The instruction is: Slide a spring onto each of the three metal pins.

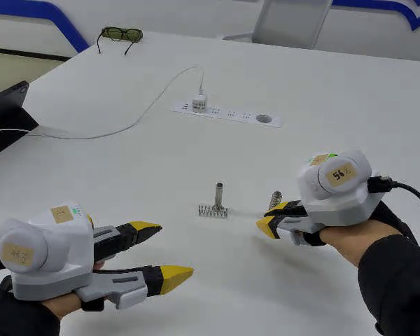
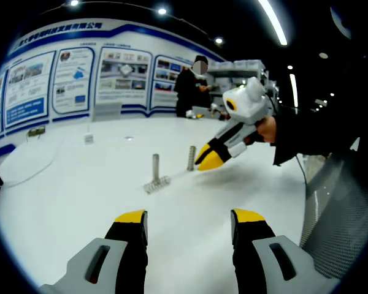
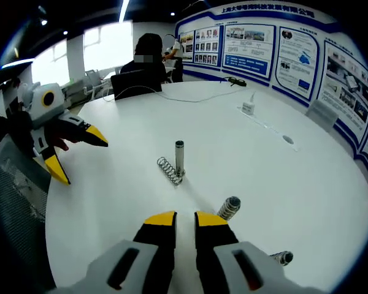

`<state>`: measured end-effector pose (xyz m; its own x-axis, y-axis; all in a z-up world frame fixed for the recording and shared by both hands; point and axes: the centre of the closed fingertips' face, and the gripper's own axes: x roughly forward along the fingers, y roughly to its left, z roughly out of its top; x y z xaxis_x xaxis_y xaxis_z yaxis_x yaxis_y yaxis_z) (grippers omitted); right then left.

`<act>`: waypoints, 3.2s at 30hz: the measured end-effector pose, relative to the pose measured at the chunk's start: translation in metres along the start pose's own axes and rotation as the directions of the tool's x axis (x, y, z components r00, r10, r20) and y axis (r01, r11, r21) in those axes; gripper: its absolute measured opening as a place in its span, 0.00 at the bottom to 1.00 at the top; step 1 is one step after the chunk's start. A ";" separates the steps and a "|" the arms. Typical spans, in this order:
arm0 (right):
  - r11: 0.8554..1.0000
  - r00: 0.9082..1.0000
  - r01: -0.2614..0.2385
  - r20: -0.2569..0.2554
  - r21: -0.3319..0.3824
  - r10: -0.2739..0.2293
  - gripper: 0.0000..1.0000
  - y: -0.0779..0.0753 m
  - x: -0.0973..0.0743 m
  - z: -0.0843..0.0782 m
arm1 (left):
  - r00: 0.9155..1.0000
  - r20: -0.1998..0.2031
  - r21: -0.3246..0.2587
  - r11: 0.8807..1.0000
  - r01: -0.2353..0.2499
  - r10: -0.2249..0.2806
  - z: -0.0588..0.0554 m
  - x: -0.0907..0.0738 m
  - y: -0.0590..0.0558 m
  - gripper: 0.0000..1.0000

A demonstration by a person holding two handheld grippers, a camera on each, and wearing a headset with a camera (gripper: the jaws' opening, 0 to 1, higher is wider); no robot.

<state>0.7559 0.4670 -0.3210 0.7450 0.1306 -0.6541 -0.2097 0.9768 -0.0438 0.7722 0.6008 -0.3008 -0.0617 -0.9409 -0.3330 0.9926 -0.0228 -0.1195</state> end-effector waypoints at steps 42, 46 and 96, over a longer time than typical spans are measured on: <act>0.993 0.998 -0.063 -0.011 -0.100 0.062 0.20 0.012 0.035 0.024 | 1.000 -0.012 -0.002 1.000 0.004 -0.005 -0.003 0.000 0.002 0.55; 0.992 0.998 -0.067 -0.016 -0.108 0.065 0.20 0.012 0.039 0.025 | 1.000 -0.014 -0.001 1.000 0.007 -0.007 -0.004 0.000 0.002 0.55; 0.980 0.989 -0.144 -0.065 -0.139 0.136 0.17 0.032 0.059 0.015 | 1.000 -0.015 -0.010 1.000 -0.002 0.002 -0.004 0.000 0.002 0.54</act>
<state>0.8019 0.5087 -0.3497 0.6666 0.2513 -0.7018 -0.4012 0.9144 -0.0537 0.7737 0.6021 -0.3049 -0.0616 -0.9359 -0.3469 0.9916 -0.0179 -0.1279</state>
